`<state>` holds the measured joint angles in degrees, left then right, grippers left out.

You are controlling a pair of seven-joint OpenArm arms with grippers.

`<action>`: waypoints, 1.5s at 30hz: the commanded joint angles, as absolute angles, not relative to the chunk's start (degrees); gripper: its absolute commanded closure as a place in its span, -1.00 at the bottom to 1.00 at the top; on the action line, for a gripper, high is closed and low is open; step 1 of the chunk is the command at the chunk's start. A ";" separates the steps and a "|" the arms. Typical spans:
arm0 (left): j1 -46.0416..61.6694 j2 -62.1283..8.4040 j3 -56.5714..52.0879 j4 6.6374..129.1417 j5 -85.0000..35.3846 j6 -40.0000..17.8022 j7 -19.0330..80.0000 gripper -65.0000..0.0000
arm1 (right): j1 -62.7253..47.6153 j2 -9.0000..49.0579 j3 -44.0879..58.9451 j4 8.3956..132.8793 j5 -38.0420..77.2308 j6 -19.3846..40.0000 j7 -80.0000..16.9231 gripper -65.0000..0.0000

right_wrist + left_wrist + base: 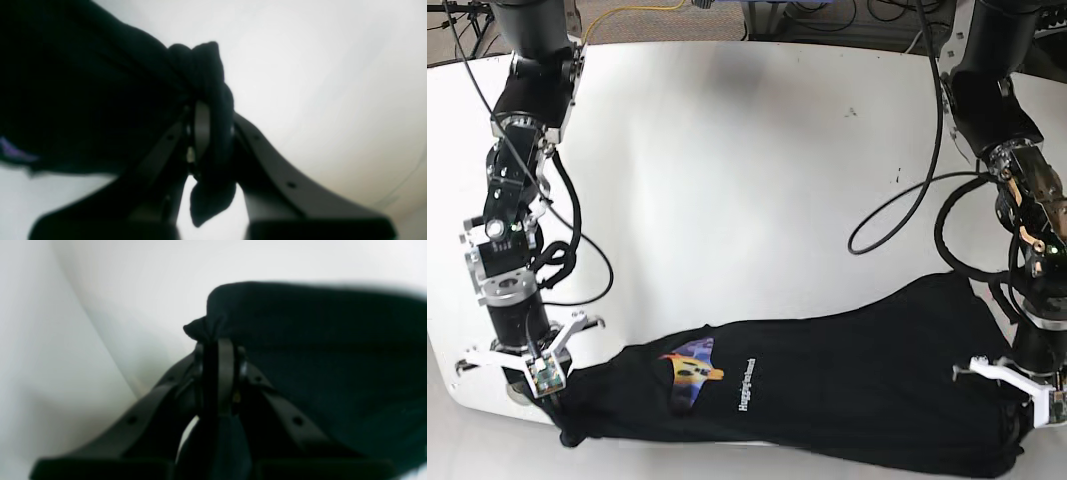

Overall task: Fold the T-shirt properly
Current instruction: 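Drag the shirt with both grippers back toward the robot, laying it flat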

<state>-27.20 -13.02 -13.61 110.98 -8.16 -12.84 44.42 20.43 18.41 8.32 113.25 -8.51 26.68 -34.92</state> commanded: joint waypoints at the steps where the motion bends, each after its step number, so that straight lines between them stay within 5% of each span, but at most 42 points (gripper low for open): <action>1: -24.84 -13.67 -15.16 113.01 -7.96 -13.76 43.03 1.00 | 17.54 18.77 8.57 115.30 -8.22 25.80 -33.45 1.00; 28: 10.42 -13.58 -24.75 114.95 -7.60 -22.46 43.03 1.00 | -13.32 7.43 15.96 116.53 -8.31 30.73 -33.27 1.00; 45: 27.65 -13.58 -25.71 114.77 -7.60 -22.46 42.95 1.00 | -25.63 7.34 16.22 116.53 -8.22 30.73 -33.27 1.00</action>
<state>26.65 -12.75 -25.15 113.73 -7.81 -23.03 43.92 -24.58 6.85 15.73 115.24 -8.32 31.18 -34.33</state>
